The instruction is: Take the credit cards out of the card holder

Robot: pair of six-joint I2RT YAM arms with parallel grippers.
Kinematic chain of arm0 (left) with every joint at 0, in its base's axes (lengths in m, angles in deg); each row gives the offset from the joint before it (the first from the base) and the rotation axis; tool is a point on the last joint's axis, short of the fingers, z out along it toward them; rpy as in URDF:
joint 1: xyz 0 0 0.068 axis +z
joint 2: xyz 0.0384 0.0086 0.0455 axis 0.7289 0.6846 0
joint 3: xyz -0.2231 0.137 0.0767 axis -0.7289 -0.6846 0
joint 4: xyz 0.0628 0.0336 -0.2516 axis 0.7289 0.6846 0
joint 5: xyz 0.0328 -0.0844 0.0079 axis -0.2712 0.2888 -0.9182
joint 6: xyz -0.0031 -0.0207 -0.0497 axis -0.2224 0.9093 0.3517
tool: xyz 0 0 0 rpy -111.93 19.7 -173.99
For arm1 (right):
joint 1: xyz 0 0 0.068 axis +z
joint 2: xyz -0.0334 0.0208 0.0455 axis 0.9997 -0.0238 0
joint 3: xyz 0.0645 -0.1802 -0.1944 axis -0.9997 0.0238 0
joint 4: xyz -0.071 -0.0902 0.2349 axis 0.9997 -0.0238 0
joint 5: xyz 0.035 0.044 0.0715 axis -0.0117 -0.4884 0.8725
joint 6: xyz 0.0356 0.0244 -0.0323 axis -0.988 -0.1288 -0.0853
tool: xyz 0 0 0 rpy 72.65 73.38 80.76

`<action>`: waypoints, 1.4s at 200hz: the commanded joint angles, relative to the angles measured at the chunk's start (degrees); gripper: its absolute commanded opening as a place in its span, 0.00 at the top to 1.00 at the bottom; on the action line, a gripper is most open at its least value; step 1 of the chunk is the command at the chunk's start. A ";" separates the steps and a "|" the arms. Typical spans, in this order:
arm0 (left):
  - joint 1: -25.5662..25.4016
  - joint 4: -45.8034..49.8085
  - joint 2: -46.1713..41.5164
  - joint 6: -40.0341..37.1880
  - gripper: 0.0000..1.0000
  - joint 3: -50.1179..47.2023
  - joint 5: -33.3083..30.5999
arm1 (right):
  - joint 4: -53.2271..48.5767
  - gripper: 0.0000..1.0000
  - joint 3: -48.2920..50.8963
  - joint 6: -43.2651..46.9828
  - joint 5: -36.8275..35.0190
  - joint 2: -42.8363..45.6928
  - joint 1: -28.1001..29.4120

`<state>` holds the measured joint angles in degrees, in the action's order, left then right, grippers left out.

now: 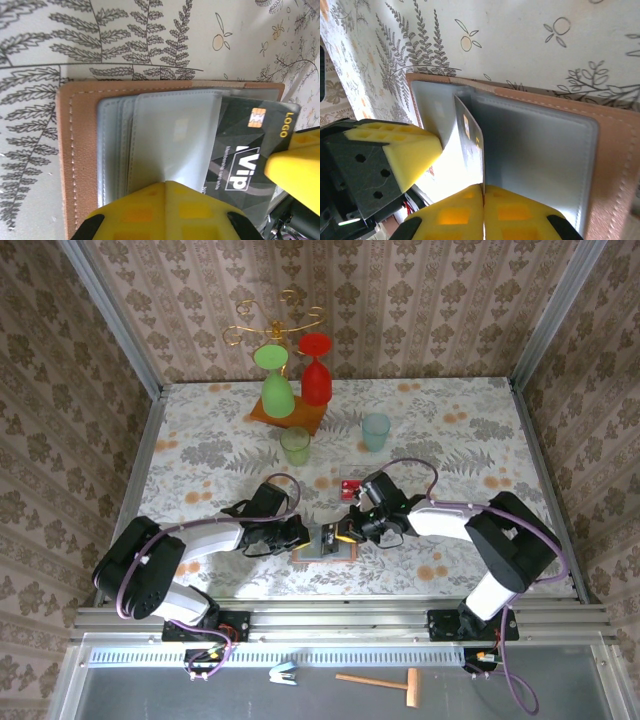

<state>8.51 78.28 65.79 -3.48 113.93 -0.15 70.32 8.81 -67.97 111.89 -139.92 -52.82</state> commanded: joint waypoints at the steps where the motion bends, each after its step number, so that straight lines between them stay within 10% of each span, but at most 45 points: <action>1: -0.17 1.12 0.25 -0.47 0.92 0.24 0.00 | -6.09 0.94 0.38 3.28 -0.82 2.86 -0.91; 100: 0.32 1.88 -2.81 -0.52 0.88 2.66 0.50 | -28.19 1.00 -11.01 21.13 -5.28 7.41 -2.48; 280: 9.22 7.94 -10.03 -6.62 0.75 3.28 0.59 | -66.86 1.00 -53.28 91.32 -24.54 -11.65 -4.76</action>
<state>16.49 84.20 57.52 -8.29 116.35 -0.19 11.32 -39.01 11.81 92.13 -148.05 -56.91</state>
